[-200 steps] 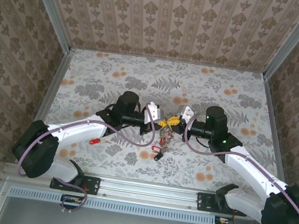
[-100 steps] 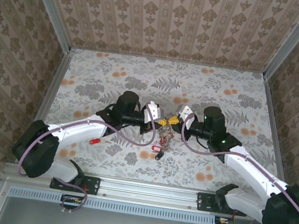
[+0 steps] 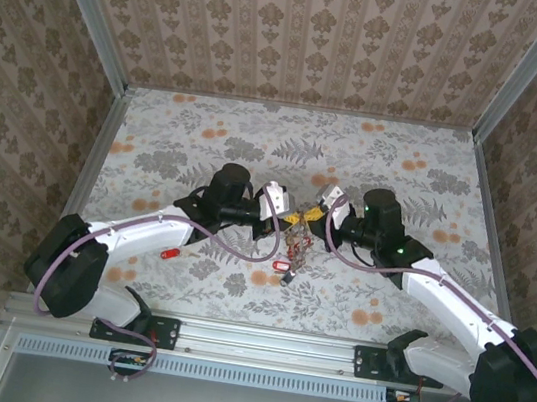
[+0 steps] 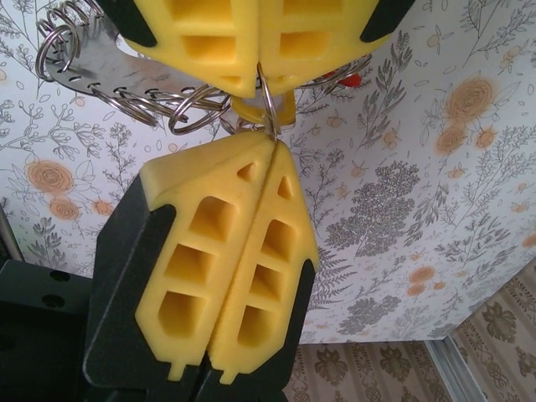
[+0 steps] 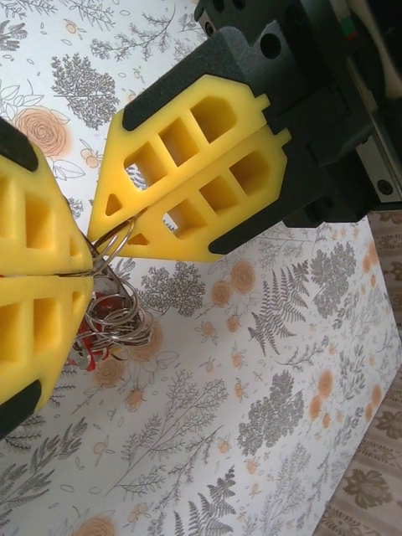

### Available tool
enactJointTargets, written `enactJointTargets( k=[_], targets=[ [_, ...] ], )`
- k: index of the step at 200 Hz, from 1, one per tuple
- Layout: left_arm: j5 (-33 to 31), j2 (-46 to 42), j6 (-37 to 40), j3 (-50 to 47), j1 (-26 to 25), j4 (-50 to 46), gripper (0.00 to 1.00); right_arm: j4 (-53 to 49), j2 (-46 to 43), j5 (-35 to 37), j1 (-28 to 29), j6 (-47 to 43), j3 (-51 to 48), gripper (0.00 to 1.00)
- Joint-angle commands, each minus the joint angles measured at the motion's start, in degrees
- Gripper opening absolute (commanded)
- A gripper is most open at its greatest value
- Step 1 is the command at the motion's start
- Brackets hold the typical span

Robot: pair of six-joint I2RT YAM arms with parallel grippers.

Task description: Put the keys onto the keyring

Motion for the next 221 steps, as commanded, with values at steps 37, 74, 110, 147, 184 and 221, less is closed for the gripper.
enactJointTargets(
  k=[37, 74, 110, 147, 184, 221],
  targets=[
    [4.88, -0.82, -0.11, 1.15, -0.75, 4.38, 0.0, -4.1, 0.2, 5.64, -1.72, 0.88, 1.85, 0.19],
    [5.77, -0.26, 0.03, 1.68, -0.75, 4.34, 0.0, -6.11, -1.82, 4.85, -2.12, -0.69, 2.77, 0.2],
    [7.06, 0.45, -0.06, 2.05, -0.66, 4.45, 0.0, -9.16, -5.5, 2.6, -4.48, -4.99, 3.39, 0.3],
    [8.31, 0.61, 0.2, 2.69, -0.48, 4.0, 0.0, -16.45, -5.78, -9.3, -7.62, -10.77, 6.6, 0.32],
    [9.33, 0.73, 0.47, 3.5, -0.31, 2.73, 0.0, -18.32, -4.12, -18.52, -7.59, -14.42, 8.49, 0.33],
    [10.87, 1.04, 0.55, 4.42, -0.31, 1.9, 0.0, -17.17, -3.28, -19.2, -7.31, -17.62, 8.3, 0.33]
  ],
)
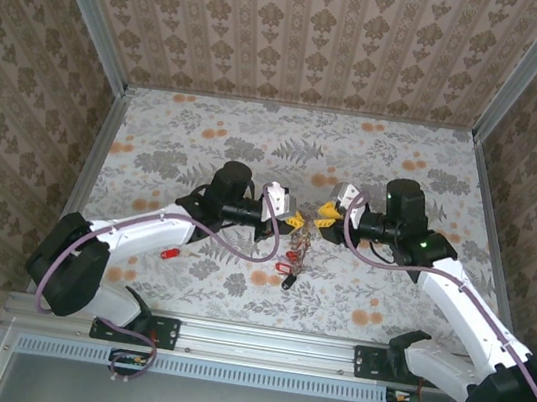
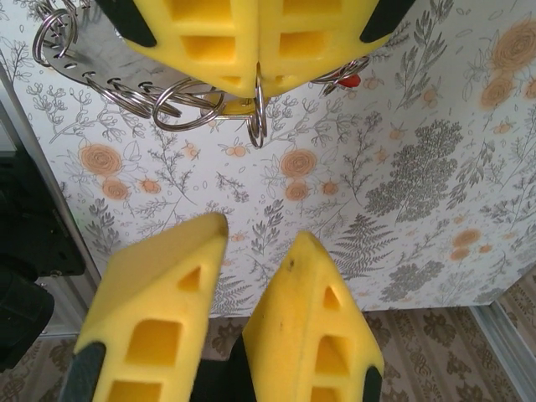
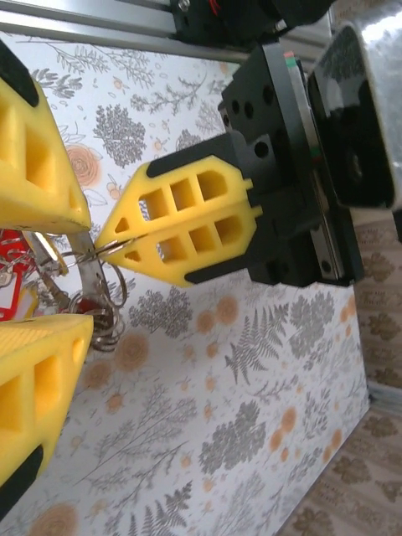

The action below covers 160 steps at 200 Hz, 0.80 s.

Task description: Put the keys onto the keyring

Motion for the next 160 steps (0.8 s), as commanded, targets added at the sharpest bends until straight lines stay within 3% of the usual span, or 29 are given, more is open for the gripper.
enactJointTargets(
  k=[1, 160],
  targets=[
    [3.51, 0.3, 0.51, 3.09, -0.2, 1.24, 0.0, -1.56, 0.75, -4.22, 0.1, -4.18, 1.12, 0.33],
    [4.85, 0.43, 0.74, 4.24, -0.13, -0.17, 0.0, 0.92, 5.45, -3.58, 0.76, -5.55, 1.56, 0.27]
  ],
)
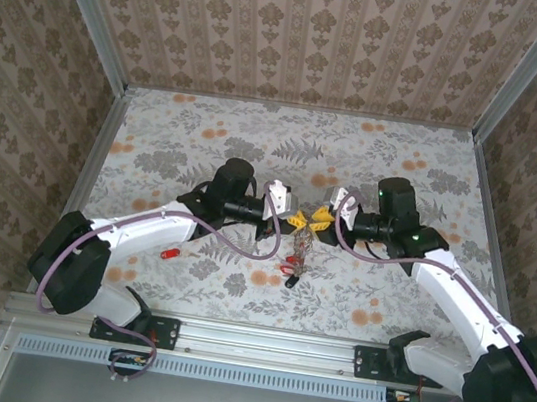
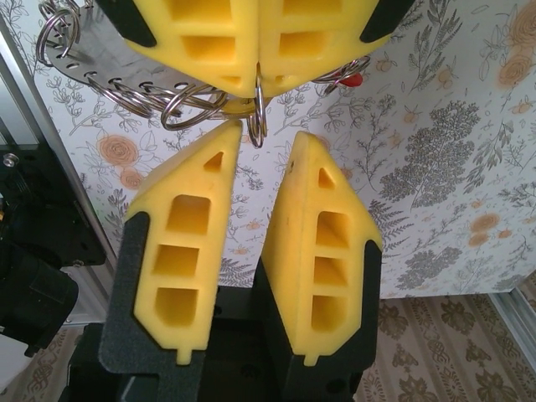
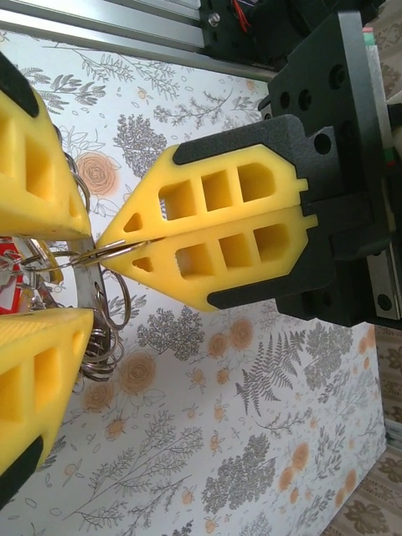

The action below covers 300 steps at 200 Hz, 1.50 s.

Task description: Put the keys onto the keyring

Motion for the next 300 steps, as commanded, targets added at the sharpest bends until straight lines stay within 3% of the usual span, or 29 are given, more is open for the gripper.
enactJointTargets(
  k=[1, 52, 63, 86, 115, 168, 199, 244, 264, 300],
  targets=[
    [2.3, -0.31, 0.76, 2.37, -0.17, 1.34, 0.0, 1.23, 0.98, -1.5, 0.3, -1.23, 1.55, 0.27],
    [2.27, -0.03, 0.85, 2.6, -0.2, 1.46, 0.0, 1.97, 2.23, -3.31, 0.29, -1.29, 1.52, 0.21],
    [2.44, 0.09, 0.86, 2.59, -0.2, 1.52, 0.0, 2.03, 2.42, -3.49, 0.29, -1.34, 1.53, 0.12],
    [2.09, 0.17, 0.84, 2.33, -0.16, 1.65, 0.0, 1.38, 2.64, -3.8, 0.29, -1.74, 1.74, 0.06],
    [0.79, 0.07, 1.42, 2.5, -0.2, 0.67, 0.13, -0.9, 2.18, -3.63, 0.4, -3.64, 2.46, 0.0],
    [-4.55, 1.0, 7.46, 5.81, -1.19, -8.85, 0.17, -7.75, 1.02, 3.86, 2.97, -7.48, 5.13, 0.0],
    [-5.69, 2.25, 11.04, 8.35, -1.95, -14.96, 0.17, -7.79, 0.24, 4.45, 3.58, -7.42, 5.07, 0.0],
    [-5.86, 2.85, 11.33, 9.19, -2.22, -15.8, 0.11, -7.42, -0.44, 4.47, 3.97, -7.17, 4.88, 0.0],
    [-5.39, 2.95, 11.15, 9.28, -2.22, -15.55, 0.0, -7.02, -0.82, 4.22, 4.04, -6.8, 4.6, 0.0],
    [-2.95, 2.23, 8.27, 7.7, -2.0, -10.54, 0.0, -3.44, -1.71, 6.31, 3.73, -5.12, 1.43, 0.08]
  ],
)
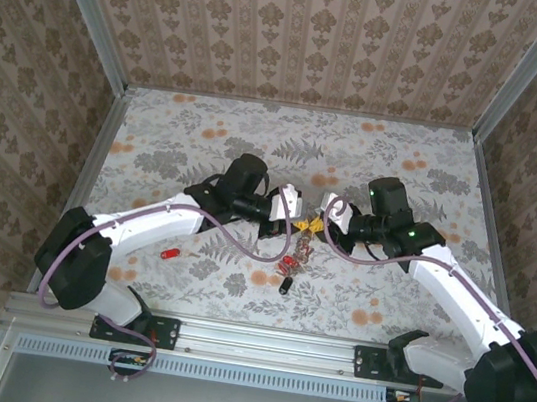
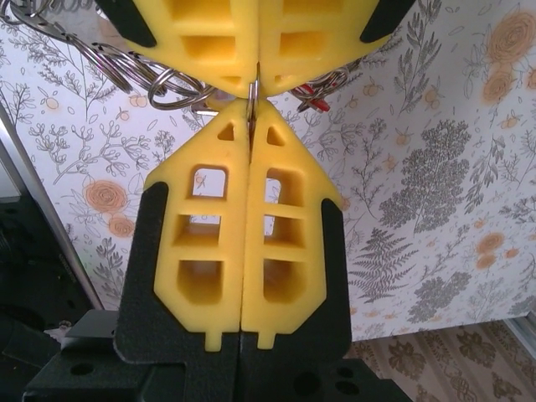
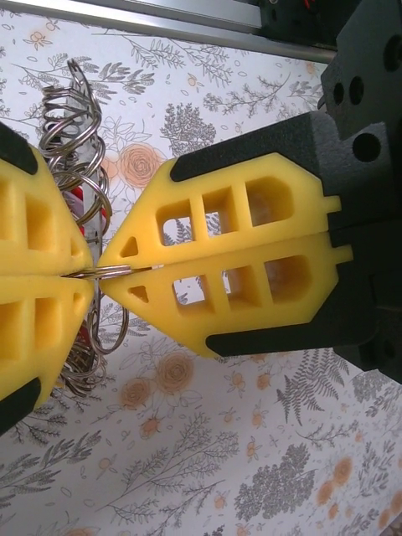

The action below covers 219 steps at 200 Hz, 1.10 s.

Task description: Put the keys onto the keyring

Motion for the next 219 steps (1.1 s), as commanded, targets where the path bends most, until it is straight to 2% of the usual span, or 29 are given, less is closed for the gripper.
enactJointTargets(
  k=[1, 42, 103, 137, 149, 161, 190, 219],
  targets=[
    [1.8, -0.13, -1.88, 0.11, -0.1, 3.68, 0.0, 4.64, -2.54, -0.73, 0.26, 0.98, -1.59, 0.08],
    [5.54, -1.53, -7.66, -3.46, 1.28, 13.34, 0.0, 9.15, -1.69, -3.99, -1.49, 4.78, -4.88, 0.13],
    [8.85, -1.81, -9.82, -4.38, 1.96, 16.34, 0.0, 13.33, -1.4, -6.33, -2.68, 7.04, -6.61, 0.14],
    [8.71, -2.15, -10.55, -4.91, 2.25, 17.43, 0.0, 13.17, -1.49, -6.63, -3.15, 7.04, -6.04, 0.04],
    [7.21, -2.3, -9.57, -4.61, 2.27, 15.81, 0.0, 11.87, -1.58, -5.98, -3.1, 6.27, -5.41, 0.0],
    [4.95, -2.38, -7.42, -3.86, 1.99, 12.24, 0.06, 9.61, -1.66, -5.26, -3.11, 5.39, -4.35, 0.0],
    [-1.43, -2.23, -2.27, -1.4, 1.11, 3.35, 0.13, 6.63, -2.82, -3.42, -2.48, 4.04, -2.7, 0.0],
    [-2.22, -1.3, 0.2, 0.95, 0.59, -0.46, 0.16, 4.65, -3.33, -2.43, -1.74, 3.18, -1.55, 0.0]
  ],
)
